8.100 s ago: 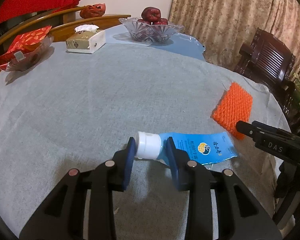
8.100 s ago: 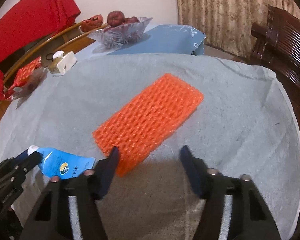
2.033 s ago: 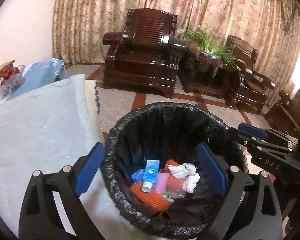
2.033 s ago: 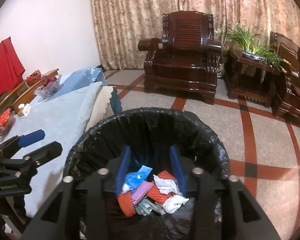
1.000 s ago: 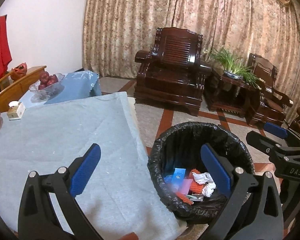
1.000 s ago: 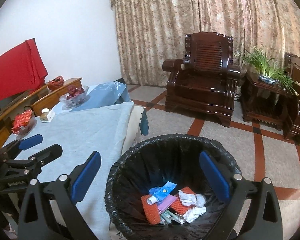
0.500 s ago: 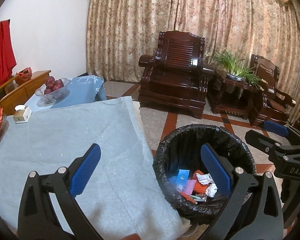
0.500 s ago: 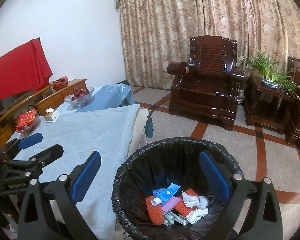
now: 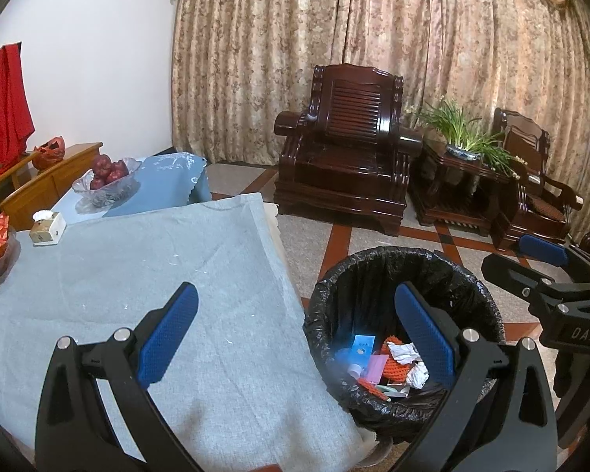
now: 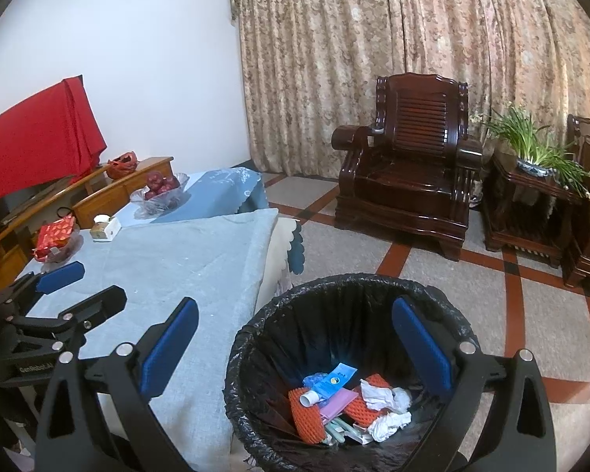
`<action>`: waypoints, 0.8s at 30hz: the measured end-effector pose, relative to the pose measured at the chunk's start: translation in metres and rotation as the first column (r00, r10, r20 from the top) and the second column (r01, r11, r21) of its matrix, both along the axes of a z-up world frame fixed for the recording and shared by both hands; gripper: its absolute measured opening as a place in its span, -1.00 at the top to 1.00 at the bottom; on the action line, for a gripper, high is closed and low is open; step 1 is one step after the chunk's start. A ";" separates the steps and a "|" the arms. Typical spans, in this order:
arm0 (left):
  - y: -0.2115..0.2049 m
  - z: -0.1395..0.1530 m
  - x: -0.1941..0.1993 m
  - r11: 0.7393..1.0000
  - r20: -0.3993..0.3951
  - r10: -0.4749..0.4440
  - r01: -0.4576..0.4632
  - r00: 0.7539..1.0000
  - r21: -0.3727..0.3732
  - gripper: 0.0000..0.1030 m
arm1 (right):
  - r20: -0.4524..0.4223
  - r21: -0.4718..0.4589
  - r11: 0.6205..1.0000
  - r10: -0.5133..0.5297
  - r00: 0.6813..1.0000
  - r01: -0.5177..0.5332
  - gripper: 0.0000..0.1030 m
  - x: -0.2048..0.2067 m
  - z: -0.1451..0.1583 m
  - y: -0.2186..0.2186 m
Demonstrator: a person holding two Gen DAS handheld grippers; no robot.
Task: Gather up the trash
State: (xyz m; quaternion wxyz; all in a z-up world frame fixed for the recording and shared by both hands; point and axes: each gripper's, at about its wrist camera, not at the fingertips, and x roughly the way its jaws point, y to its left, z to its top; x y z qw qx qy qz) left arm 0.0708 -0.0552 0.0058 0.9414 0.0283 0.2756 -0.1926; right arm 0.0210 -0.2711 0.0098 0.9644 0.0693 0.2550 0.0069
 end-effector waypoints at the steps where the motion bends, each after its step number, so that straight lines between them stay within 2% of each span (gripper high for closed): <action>1: 0.001 0.001 0.000 1.000 0.001 0.001 -0.001 1.000 0.000 -0.89 | -0.001 0.000 1.000 0.000 1.000 0.000 -0.88 0.000 0.000 0.000; 24: 0.002 0.000 -0.001 1.000 0.004 0.000 0.000 1.000 0.001 -0.89 | -0.002 0.000 1.000 0.000 1.000 0.000 -0.88 -0.001 -0.002 0.001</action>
